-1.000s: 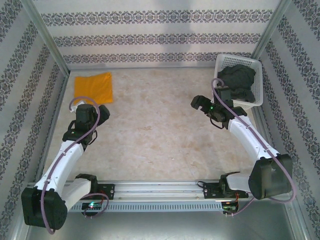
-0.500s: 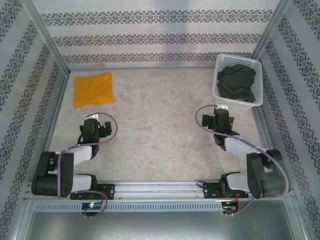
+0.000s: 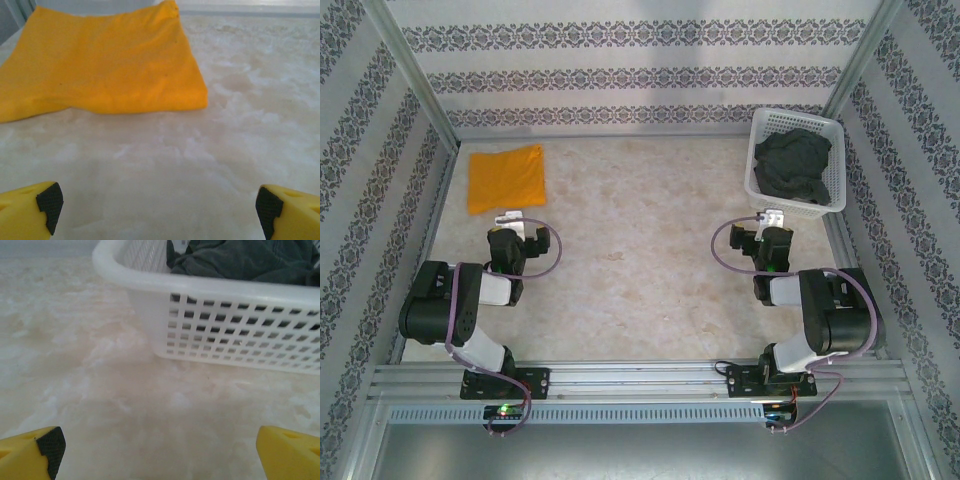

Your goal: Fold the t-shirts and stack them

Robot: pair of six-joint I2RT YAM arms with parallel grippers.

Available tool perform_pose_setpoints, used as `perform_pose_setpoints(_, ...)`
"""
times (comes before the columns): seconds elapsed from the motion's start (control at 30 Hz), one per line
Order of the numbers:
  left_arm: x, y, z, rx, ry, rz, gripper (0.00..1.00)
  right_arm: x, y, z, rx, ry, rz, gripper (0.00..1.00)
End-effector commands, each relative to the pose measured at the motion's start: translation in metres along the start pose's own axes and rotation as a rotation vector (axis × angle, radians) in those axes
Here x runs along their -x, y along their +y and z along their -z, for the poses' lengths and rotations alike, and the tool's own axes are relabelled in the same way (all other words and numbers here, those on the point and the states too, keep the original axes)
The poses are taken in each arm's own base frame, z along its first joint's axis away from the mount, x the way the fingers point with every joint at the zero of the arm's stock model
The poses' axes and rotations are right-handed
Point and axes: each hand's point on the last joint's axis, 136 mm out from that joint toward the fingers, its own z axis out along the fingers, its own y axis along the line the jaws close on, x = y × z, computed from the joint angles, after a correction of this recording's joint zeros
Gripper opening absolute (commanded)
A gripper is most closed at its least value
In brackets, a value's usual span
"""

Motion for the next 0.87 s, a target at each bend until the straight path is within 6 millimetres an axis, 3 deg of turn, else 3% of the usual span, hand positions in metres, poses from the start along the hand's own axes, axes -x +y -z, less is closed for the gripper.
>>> perform_pose_setpoints(0.0, 0.017, 0.006, 0.002, 0.023, -0.082, 0.011, 1.0, 0.019, 0.005, 0.0, 0.011, -0.066, -0.003, 0.98)
perform_pose_setpoints(0.07, 0.016, 0.008, 0.002, 0.029, -0.073, 0.014, 1.0, 0.019, 0.007, 0.0, 0.012, -0.068, 0.008, 0.98)
perform_pose_setpoints(0.1, 0.016, 0.007, 0.002, 0.029, -0.078, 0.014, 1.0, 0.031, 0.008, -0.004, 0.014, -0.091, 0.007, 0.98)
perform_pose_setpoints(0.73, 0.017, 0.009, 0.002, 0.04, -0.075, 0.014, 1.0, 0.031, 0.015, -0.005, 0.039, -0.084, 0.025, 0.98)
perform_pose_setpoints(0.83, 0.018, 0.016, 0.01, 0.08, -0.114, 0.033, 1.0, 0.031, 0.015, -0.005, 0.038, -0.085, 0.025, 0.98)
